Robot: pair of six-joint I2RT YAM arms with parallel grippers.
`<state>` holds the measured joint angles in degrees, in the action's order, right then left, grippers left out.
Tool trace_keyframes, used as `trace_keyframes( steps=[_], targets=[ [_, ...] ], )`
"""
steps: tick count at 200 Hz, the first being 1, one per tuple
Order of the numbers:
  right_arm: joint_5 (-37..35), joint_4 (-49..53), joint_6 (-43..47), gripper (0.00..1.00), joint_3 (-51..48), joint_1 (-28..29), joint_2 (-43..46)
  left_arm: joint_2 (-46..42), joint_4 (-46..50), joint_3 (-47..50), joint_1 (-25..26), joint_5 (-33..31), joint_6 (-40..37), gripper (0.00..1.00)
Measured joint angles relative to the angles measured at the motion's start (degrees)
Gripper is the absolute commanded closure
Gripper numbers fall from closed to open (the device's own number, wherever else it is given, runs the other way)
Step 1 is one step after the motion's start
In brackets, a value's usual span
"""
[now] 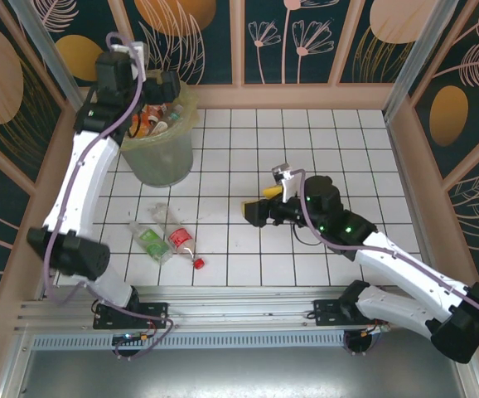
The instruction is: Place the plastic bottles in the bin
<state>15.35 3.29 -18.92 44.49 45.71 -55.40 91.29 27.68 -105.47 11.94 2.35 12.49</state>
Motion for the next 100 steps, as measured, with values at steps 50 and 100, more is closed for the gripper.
trace_keyframes(
  steps=[50, 100],
  targets=[
    [-2.47, -0.92, 1.29, 0.04, 0.0, 6.99, -8.07, -17.62, -15.76, 25.18, 0.0, 17.14, 7.13, 0.01],
    [-2.89, -5.66, 0.35, 0.06, 0.39, 11.8, -20.98, -34.36, -17.97, 44.11, 0.04, 23.41, 10.34, 0.02]
  ],
)
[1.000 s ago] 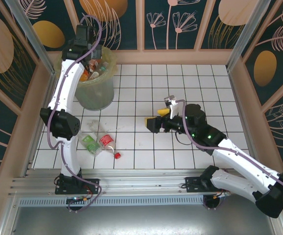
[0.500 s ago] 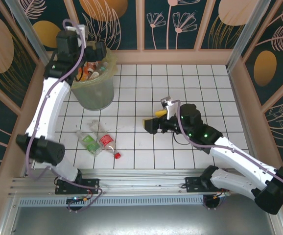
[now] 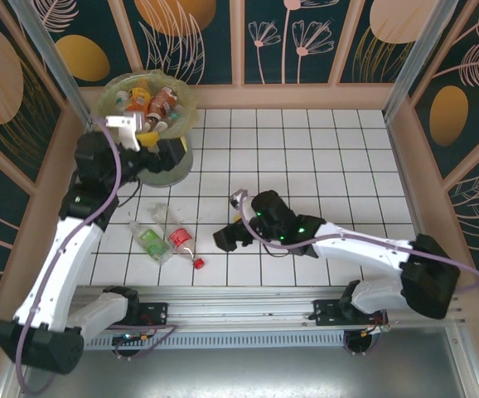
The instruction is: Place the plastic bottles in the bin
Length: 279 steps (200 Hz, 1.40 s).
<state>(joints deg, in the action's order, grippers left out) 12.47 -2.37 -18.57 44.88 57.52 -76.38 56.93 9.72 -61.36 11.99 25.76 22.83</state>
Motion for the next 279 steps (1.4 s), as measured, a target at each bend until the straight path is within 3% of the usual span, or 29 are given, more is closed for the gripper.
trace_keyframes(
  steps=[51, 115, 185, 247, 279],
  targets=[
    [0.87, -2.19, -1.25, 0.12, 6.4, 2.25, -15.43, -13.62, 2.95, 9.53, 0.0, -1.88, 1.46, 0.01],
    [1.14, -1.66, -1.25, 0.19, 15.58, 5.2, -26.58, -20.63, 11.52, 19.1, 0.0, -9.07, 3.87, 0.01],
    [0.26, 2.23, -0.72, 0.19, 24.02, 8.0, -35.04, -29.35, 13.55, 19.96, 0.0, -21.49, 6.05, 0.01],
    [-5.79, 7.39, -0.17, 0.2, 31.19, 8.72, -41.55, -33.4, 15.04, 19.98, 0.0, -29.46, 8.24, 0.01],
    [-8.0, 8.85, 0.0, 0.32, 32.65, 8.96, -42.53, -33.33, 15.17, 20.26, 0.0, -29.64, 9.01, 0.01]
  ],
)
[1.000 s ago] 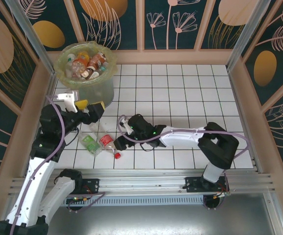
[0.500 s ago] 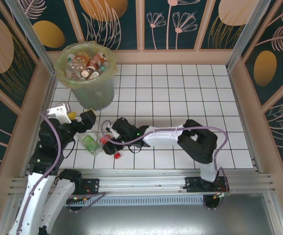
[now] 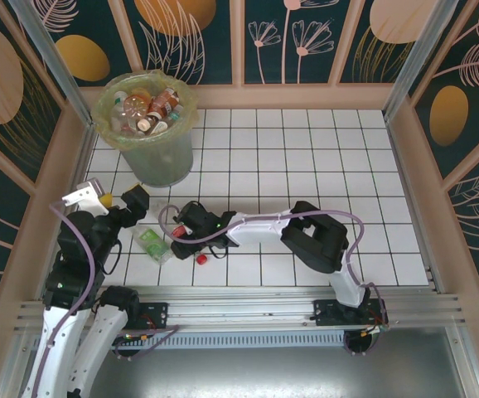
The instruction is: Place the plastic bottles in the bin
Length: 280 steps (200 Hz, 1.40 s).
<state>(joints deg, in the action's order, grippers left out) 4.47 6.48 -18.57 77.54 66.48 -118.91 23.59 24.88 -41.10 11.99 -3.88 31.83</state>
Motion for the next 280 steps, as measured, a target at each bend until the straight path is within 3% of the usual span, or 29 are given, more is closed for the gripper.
trace_keyframes(
  steps=[16, 46, 103, 158, 208, 250, 280],
  targets=[
    [-0.5, -0.09, -0.2, 0.42, 0.02, 0.0, -0.11, 0.22, -0.04, 0.66, 0.0, 0.57, 0.5, 0.01],
    [-0.96, -2.19, 0.26, 0.5, -1.62, -0.04, 0.7, 1.6, -2.4, 4.02, 0.0, 4.48, 2.69, 0.01],
    [1.73, -5.03, -0.5, 0.5, -16.02, -4.66, 16.22, 4.44, -15.76, 16.04, 0.0, 17.31, 13.25, 0.03],
    [2.75, -6.08, -0.9, 0.5, -18.29, -6.93, 27.82, 10.78, -27.32, 20.81, 0.0, 25.2, 23.56, 0.01],
    [9.42, -7.85, 0.33, 0.49, -20.26, -6.93, 32.15, 16.44, -37.31, 23.19, 0.0, 32.09, 30.58, 0.03],
    [17.22, -8.85, 1.42, 0.49, -20.63, -6.93, 32.52, 18.08, -45.07, 24.2, 0.0, 35.15, 34.25, 0.13],
    [19.93, -9.62, 1.81, 0.47, -21.18, -6.93, 32.54, 18.03, -46.21, 24.35, 0.0, 35.56, 35.87, 0.36]
  ],
)
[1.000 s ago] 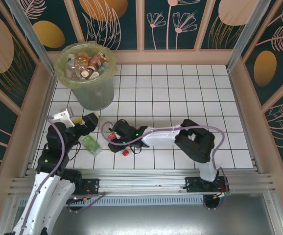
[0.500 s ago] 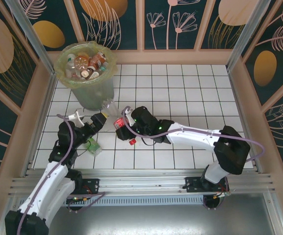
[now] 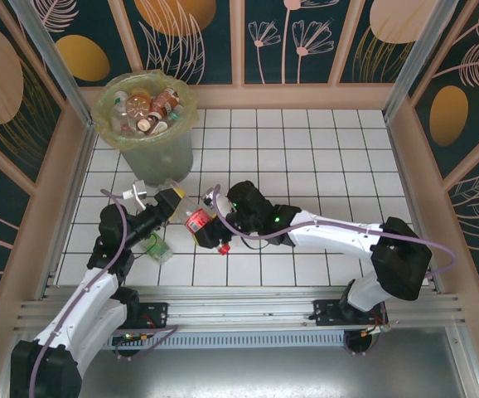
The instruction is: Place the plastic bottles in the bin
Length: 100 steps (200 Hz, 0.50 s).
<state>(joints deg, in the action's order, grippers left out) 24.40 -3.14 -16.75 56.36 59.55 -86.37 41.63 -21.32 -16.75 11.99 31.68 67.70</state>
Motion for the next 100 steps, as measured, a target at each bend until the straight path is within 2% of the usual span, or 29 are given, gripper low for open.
trace_keyframes(
  steps=[31, 60, 80, 100],
  targets=[
    [0.35, -0.31, 0.02, 0.41, -0.09, 0.0, 0.0, -0.85, -0.15, -0.11, 0.0, 0.24, 0.11, 0.48],
    [0.2, -1.09, -0.2, 0.19, -0.09, -0.02, 0.0, -1.53, 3.67, -2.62, 0.0, -0.48, -1.25, 0.52],
    [0.33, -1.27, 0.07, 0.06, -0.09, -0.04, 0.52, -1.03, 9.88, -8.28, 0.0, -1.99, -4.61, 0.53],
    [-0.07, -1.22, 0.35, 0.01, -0.31, -0.07, 2.29, 1.33, 17.16, -17.42, 0.0, -3.98, -9.75, 0.54]
  ],
)
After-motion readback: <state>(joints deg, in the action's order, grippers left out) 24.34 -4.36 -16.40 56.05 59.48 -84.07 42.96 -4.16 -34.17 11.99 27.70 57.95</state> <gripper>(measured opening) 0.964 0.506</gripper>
